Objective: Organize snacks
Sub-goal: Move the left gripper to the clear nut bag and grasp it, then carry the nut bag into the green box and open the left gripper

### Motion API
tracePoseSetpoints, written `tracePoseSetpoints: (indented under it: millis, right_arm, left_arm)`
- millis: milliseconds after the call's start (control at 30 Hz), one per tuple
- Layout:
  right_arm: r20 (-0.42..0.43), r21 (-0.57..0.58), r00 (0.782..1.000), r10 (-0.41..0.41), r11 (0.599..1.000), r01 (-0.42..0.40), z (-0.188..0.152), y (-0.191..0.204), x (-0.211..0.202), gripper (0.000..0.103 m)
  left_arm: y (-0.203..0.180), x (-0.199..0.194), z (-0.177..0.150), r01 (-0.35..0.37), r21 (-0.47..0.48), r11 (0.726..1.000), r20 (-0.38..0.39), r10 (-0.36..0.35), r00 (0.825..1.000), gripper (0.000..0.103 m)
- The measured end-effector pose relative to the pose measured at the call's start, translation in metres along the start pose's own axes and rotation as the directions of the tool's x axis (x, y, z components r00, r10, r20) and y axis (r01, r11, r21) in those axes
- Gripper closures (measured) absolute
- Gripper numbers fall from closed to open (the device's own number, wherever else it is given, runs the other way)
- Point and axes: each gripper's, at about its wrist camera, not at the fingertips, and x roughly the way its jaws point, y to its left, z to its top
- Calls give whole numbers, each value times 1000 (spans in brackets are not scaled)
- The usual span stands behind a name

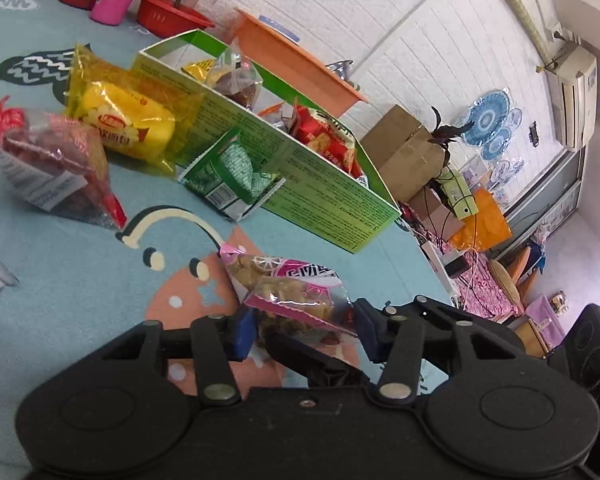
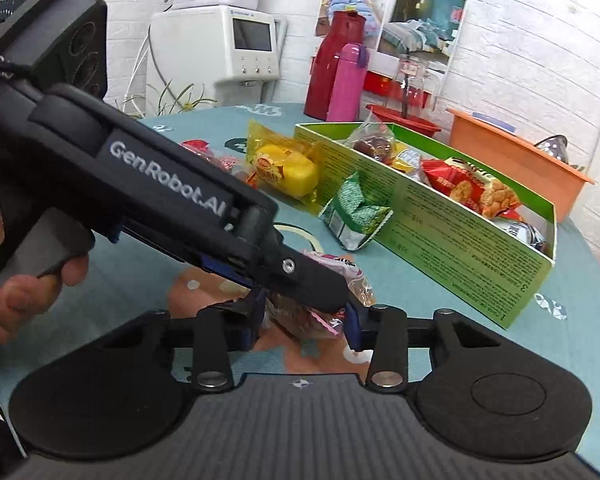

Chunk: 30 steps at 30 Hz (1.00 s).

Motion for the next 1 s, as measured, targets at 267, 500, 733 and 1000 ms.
tracePoseSetpoints:
  millis: [267, 500, 733, 1000]
  right_arm:
    - [108, -22, 993, -47, 999, 50, 22, -6, -16, 39]
    - [232, 8, 967, -109, 994, 110, 55, -29, -12, 40]
    - [294, 58, 940, -174, 985, 164, 81, -60, 16, 40]
    - [328, 64, 924, -198, 980, 187, 87, -78, 42, 40]
  left_arm:
    - [-23, -17, 26, 27, 83, 996, 81, -34, 996, 51]
    - [-45, -17, 70, 20, 192, 981, 167, -53, 985, 51]
    - [-39, 12, 120, 27, 222, 975, 188, -70, 980, 51]
    - [-21, 37, 150, 26, 246, 969, 199, -77, 977, 50]
